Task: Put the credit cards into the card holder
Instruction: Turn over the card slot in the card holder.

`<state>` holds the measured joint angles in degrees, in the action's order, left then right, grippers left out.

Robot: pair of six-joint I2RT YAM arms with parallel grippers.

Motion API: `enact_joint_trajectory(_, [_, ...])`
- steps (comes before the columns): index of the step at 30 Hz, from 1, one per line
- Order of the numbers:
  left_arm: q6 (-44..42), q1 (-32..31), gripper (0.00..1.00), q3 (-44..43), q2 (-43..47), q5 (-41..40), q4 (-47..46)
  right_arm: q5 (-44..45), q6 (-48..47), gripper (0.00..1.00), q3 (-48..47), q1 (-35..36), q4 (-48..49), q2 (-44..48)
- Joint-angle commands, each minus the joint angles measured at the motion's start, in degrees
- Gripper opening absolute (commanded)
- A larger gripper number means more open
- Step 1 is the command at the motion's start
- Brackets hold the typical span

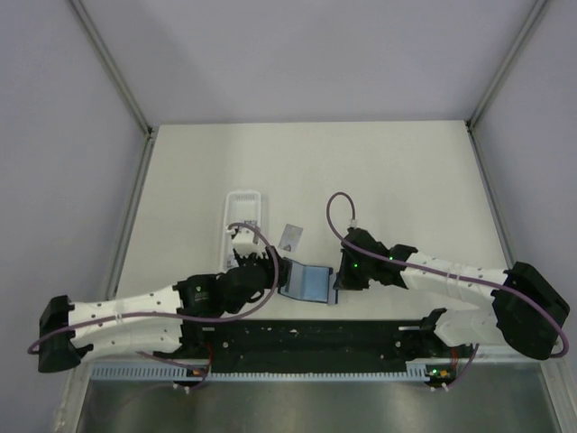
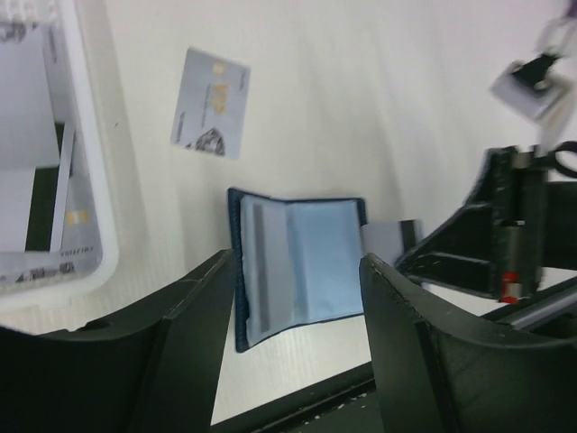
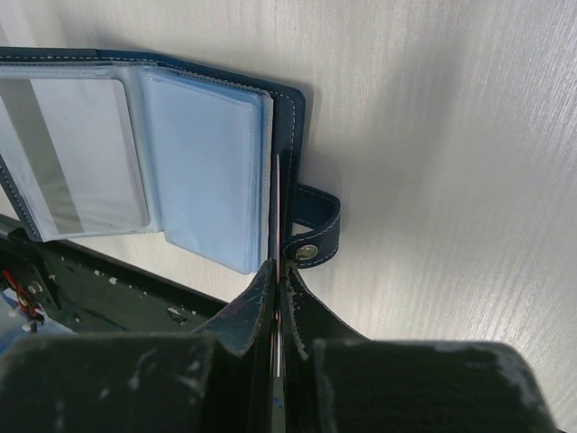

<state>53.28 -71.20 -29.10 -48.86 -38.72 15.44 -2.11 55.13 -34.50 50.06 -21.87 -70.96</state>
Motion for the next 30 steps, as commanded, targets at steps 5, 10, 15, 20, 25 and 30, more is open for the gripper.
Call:
enact_joint_trajectory(5, [-14.08,-0.17,0.04,-2.9,1.59,8.47,-17.61,0.53,-0.2,0.0,1.19,-1.11,0.42,0.65])
enact_joint_trajectory(10, [-10.47,-0.17,0.0,1.84,-6.93,14.89,-27.8,0.35,-0.12,0.0,1.37,-1.2,0.6,0.65])
enact_joint_trajectory(15, [-12.49,0.44,0.0,4.67,-14.93,22.89,-39.51,0.26,-0.12,0.0,1.63,-1.2,0.69,0.47])
enact_joint_trajectory(20, [-12.67,1.85,0.0,5.02,-18.63,25.36,-42.6,0.18,-0.11,0.0,1.72,-1.28,0.77,0.65])
enact_joint_trajectory(25, [-10.39,3.43,0.0,5.02,-22.15,26.41,-43.56,0.18,-0.11,0.0,1.89,-1.28,0.77,0.73])
enact_joint_trajectory(30, [-8.11,4.75,0.0,5.28,-26.72,27.29,-44.44,0.18,-0.11,0.0,2.07,-1.46,0.95,0.82])
